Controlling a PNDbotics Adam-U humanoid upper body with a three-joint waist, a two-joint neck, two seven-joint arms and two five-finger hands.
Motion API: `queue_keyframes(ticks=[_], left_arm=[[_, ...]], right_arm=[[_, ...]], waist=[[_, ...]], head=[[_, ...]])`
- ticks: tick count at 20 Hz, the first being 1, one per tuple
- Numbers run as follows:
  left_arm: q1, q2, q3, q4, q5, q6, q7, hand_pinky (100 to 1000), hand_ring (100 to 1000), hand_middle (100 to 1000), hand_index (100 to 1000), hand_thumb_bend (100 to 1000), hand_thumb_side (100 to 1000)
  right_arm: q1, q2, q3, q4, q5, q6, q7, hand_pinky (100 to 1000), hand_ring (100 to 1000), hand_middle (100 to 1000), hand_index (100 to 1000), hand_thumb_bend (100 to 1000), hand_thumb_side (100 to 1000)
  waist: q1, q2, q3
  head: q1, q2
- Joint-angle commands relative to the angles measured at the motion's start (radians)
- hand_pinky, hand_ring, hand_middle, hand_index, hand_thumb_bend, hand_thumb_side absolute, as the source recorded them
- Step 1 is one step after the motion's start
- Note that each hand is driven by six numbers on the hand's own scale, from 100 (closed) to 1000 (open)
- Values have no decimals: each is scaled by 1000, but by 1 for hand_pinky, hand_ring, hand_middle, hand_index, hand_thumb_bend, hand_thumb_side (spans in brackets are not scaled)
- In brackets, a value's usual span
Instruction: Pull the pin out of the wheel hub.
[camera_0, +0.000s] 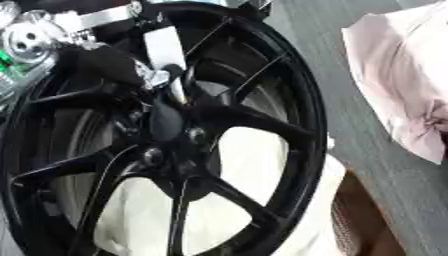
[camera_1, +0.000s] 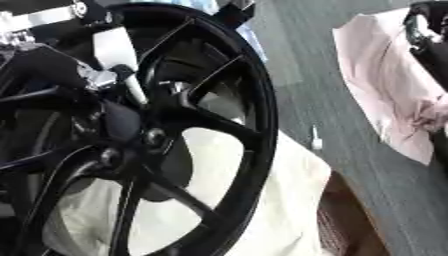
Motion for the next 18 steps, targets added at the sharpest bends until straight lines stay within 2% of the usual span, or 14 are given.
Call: queue_keyframes(ticks=[1, 6, 9, 10, 11, 13, 18], left_arm=[[2, 65, 35, -38, 7, -7, 4, 621, 420, 291, 478, 100, 318], [37, 112, 72, -101, 47, -3, 35, 619, 385, 243, 428, 100, 299], [57, 135, 100, -138, 102, 5, 81, 621, 364, 217, 406, 100, 291], [64, 143, 109, -149, 121, 5, 98, 621, 361, 212, 401, 100, 354], [71, 151, 117, -159, 138, 4, 112, 622, 357, 205, 394, 100, 285], [90, 172, 136, -177, 169, -3, 136, 622, 349, 196, 390, 100, 288], [167, 233, 226, -205, 320, -39, 213, 623, 312, 137, 358, 100, 301]], right_arm=[[-6, -22, -12, -8, -5, -2, -5, 804, 803, 645, 764, 100, 584], [-8, -21, -12, -7, -3, -2, -6, 804, 803, 646, 764, 100, 591], [-9, -21, -11, -8, -1, -2, -5, 804, 803, 647, 764, 100, 556], [-10, -21, -11, -8, -1, -3, -4, 804, 803, 647, 765, 100, 573], [-11, -20, -12, -9, 0, -3, -4, 804, 803, 647, 764, 100, 548], [-11, -20, -12, -9, 0, -3, -4, 804, 803, 647, 764, 100, 543], [-9, -19, -16, -11, 2, -3, -9, 805, 803, 647, 764, 100, 537]], waist=[[-10, -32, 2], [-10, -35, 2], [-11, -38, 2], [-11, -39, 2], [-12, -40, 2], [-12, -42, 1], [-11, -50, 7]], head=[[-3, -14], [-9, -15], [-12, -16], [-13, -16], [-14, -17], [-17, -17], [-31, -17]])
